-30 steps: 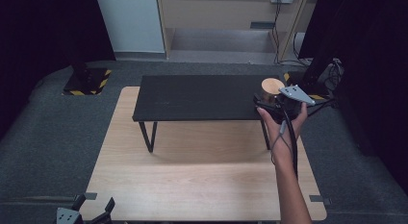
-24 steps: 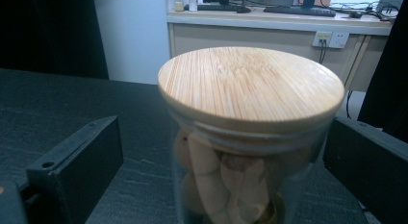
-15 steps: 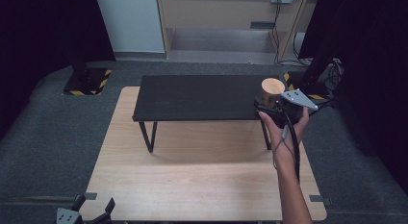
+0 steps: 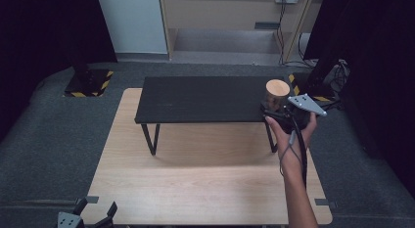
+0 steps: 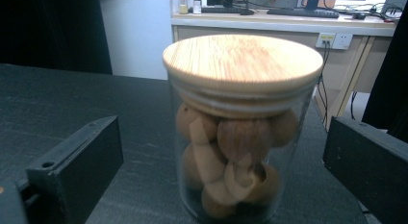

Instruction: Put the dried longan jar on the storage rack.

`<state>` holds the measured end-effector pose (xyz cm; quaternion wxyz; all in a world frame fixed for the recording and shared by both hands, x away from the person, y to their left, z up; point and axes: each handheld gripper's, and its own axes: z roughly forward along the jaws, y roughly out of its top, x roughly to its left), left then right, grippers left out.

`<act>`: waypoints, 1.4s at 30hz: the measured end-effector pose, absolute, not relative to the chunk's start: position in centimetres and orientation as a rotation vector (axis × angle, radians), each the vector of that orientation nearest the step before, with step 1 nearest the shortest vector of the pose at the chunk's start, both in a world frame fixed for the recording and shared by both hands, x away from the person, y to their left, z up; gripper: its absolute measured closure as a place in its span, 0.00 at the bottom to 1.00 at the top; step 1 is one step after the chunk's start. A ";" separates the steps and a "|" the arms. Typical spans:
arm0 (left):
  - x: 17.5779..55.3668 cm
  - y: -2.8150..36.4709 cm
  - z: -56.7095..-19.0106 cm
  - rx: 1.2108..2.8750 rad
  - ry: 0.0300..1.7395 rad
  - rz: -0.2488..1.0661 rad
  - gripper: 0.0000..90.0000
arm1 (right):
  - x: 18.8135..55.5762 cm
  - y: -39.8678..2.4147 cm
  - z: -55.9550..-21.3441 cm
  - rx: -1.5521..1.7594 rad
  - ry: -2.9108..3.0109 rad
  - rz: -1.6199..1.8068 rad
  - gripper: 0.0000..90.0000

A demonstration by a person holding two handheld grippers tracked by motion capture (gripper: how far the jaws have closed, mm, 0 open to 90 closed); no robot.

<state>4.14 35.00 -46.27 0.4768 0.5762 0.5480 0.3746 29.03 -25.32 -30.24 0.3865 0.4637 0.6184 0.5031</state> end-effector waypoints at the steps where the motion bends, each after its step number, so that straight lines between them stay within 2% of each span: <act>1: 4.1 35.0 -46.3 1.408 1.338 0.916 0.02 | 28.9 -25.3 -30.4 1.180 1.574 1.281 0.01; 12: 4.3 34.9 -46.3 1.414 1.332 0.908 0.02 | 25.2 -25.6 -32.2 1.162 1.565 1.302 0.01; 30: 4.9 34.6 -46.4 1.434 1.322 0.894 0.02 | 16.2 -26.1 -40.0 1.183 1.543 1.322 0.01; 42: 5.1 34.1 -46.5 1.436 1.312 0.893 0.01 | 11.9 -26.5 -43.4 1.195 1.496 1.307 0.01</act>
